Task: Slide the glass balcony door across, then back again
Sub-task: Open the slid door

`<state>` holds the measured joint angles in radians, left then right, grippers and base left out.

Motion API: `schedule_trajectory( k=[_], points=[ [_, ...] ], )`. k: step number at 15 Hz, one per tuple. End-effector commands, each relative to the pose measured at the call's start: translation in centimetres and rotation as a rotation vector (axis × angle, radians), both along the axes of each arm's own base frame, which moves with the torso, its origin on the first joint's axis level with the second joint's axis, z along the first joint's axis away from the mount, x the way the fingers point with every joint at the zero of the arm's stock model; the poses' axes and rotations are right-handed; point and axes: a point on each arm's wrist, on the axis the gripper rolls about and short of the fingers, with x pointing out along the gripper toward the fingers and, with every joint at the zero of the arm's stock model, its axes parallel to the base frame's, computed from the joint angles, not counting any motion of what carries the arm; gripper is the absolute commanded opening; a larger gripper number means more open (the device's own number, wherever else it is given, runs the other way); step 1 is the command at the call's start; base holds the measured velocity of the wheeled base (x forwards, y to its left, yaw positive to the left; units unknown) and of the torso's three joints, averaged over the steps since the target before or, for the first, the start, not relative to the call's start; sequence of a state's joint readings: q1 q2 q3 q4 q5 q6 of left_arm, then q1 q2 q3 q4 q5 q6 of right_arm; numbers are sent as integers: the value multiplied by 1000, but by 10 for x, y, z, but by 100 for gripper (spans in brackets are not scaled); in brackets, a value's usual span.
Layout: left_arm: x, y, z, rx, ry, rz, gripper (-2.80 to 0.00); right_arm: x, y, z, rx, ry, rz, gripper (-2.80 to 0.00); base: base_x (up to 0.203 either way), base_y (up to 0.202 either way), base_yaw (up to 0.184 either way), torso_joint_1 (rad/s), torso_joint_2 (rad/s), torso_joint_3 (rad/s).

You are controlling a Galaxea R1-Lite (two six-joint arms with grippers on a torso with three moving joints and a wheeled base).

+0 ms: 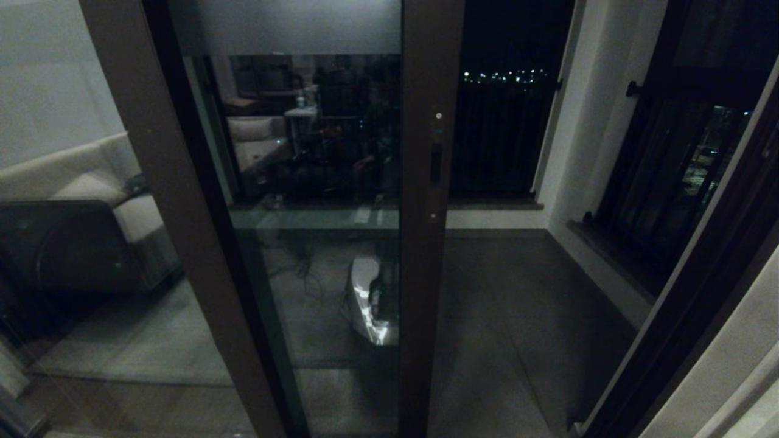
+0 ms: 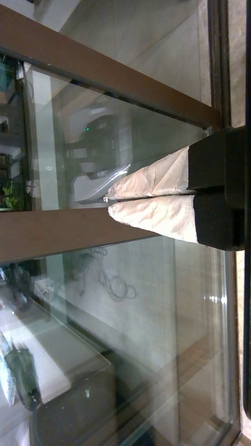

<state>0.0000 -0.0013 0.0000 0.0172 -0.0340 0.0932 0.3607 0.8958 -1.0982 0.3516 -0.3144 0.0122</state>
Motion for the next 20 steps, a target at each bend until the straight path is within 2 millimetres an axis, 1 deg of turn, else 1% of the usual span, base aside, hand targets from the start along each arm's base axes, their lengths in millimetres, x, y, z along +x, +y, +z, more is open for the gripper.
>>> schedule_trajectory(
  k=[1, 2, 4, 5, 7, 8, 9, 11, 12, 14, 15, 16, 17, 18, 20],
  points=[
    [0, 0, 0, 0, 1, -1, -280, -85, -31, -14, -56, -72, -126, -280, 0, 0, 0, 0, 0, 0],
    [0, 0, 0, 0, 1, -1, -280, -100, -32, -19, -96, -75, -212, -280, 0, 0, 0, 0, 0, 0],
    [0, 0, 0, 0, 1, 2, -280, -133, -32, -37, -135, -119, -246, -280, 0, 0, 0, 0, 0, 0],
    [0, 0, 0, 0, 1, 0, -280, -145, -32, -52, -146, -125, -246, -280, 0, 0, 0, 0, 0, 0],
    [0, 0, 0, 0, 1, -1, -280, -162, -26, -85, -158, -113, -242, -280, 0, 0, 0, 0, 0, 0],
    [0, 0, 0, 0, 1, 1, -280, -170, -24, -105, -161, -97, -226, -280, 0, 0, 0, 0, 0, 0],
    [0, 0, 0, 0, 1, 2, -280, -173, -22, -123, -163, -69, -210, -280, 0, 0, 0, 0, 0, 0],
    [0, 0, 0, 0, 1, 0, -280, -162, -21, -163, -162, 2, -162, -280, 0, 0, 0, 0, 0, 0],
    [0, 0, 0, 0, 1, 2, -280, -151, -20, -181, -159, 24, -136, -280, 0, 0, 0, 0, 0, 0],
    [0, 0, 0, 0, 1, 0, -280, -121, -19, -216, -146, 25, -105, -280, 0, 0, 0, 0, 0, 0],
    [0, 0, 0, 0, 1, -1, -280, -106, -19, -235, -139, 5, -89, -280, 0, 0, 0, 0, 0, 0],
    [0, 0, 0, 0, 2, -1, -280, -96, -18, -247, -111, -43, -67, -280, 0, 0, 0, 0, 0, 0],
    [0, 0, 0, 0, 1, 0, -280, -91, -18, -253, -78, -95, -47, -280, 0, 0, 0, 0, 0, 0],
    [0, 0, 0, -1, 1, 0, -280, -90, -17, -254, -56, -114, -30, -280, 0, 0, 0, 0, 0, 0],
    [0, 0, 0, -4, 1, 2, -280, -90, -17, -253, -49, -119, -19, -280, 0, 0, 0, 0, 0, 0]
  ],
)
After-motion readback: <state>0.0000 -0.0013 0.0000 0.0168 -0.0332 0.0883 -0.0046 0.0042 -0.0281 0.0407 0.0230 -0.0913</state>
